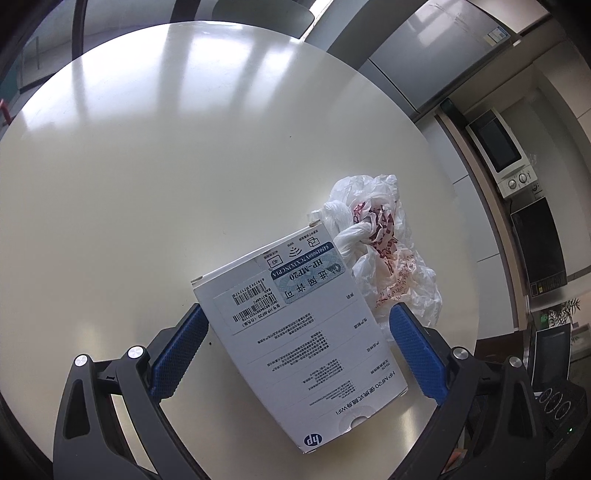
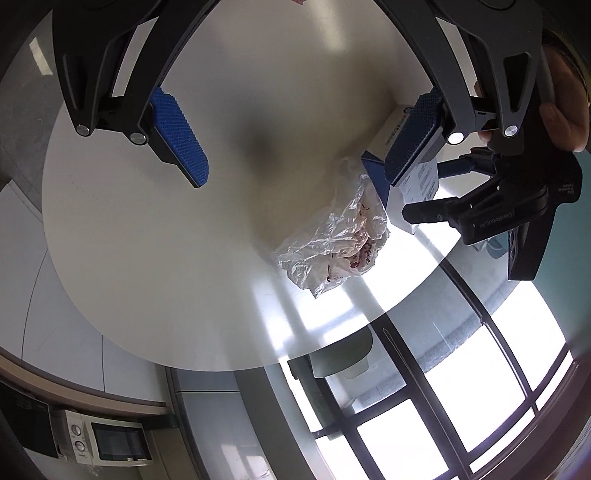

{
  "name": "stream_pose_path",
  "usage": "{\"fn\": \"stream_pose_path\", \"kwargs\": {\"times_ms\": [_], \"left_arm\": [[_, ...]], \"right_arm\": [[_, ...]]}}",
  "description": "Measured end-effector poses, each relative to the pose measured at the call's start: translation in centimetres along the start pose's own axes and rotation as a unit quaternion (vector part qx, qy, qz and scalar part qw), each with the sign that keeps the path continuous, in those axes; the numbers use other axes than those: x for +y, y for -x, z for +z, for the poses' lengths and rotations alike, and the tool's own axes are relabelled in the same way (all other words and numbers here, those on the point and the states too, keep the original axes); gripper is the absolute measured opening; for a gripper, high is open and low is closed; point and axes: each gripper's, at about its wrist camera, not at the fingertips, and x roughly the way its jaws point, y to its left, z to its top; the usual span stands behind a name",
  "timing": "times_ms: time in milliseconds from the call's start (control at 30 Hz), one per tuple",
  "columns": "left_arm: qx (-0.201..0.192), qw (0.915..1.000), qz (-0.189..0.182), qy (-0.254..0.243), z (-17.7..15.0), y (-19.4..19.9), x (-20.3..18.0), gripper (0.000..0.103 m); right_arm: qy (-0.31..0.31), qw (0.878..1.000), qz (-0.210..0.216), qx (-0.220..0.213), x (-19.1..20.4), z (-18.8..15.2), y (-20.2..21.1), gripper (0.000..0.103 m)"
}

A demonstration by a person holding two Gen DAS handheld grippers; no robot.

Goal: Collect trash
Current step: 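Move the left tool to the white HP box while the right tool approaches the white plastic bag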

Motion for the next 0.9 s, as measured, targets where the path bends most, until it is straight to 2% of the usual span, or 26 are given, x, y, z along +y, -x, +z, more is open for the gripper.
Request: {"fn": "stream_pose_path", "kwargs": {"times_ms": [167, 400, 667, 900], "left_arm": [[0.001, 1.0000, 0.008, -0.004, 0.3, 0.1, -0.5, 0.097], [0.030, 0.9995, 0.012, 0.004, 0.4, -1.2, -0.5, 0.094], [0.041, 0.9987, 0.029, -0.006, 0.4, -1.8, -0.1, 0.092], [0.040, 0.9973, 0.054, -0.029, 0.3, -2.2, -0.8, 0.091]], "right_arm": [[-0.023, 0.999, 0.021, 0.018, -0.4, 1.6, -2.6, 0.088], [-0.056, 0.996, 0.061, 0.041, -1.4, 2.4, -5.7, 0.081], [-0.079, 0.991, 0.102, 0.046, -1.9, 2.2, -6.9, 0.075], [-0.090, 0.987, 0.116, 0.059, -2.1, 2.2, -8.0, 0.060]]}}
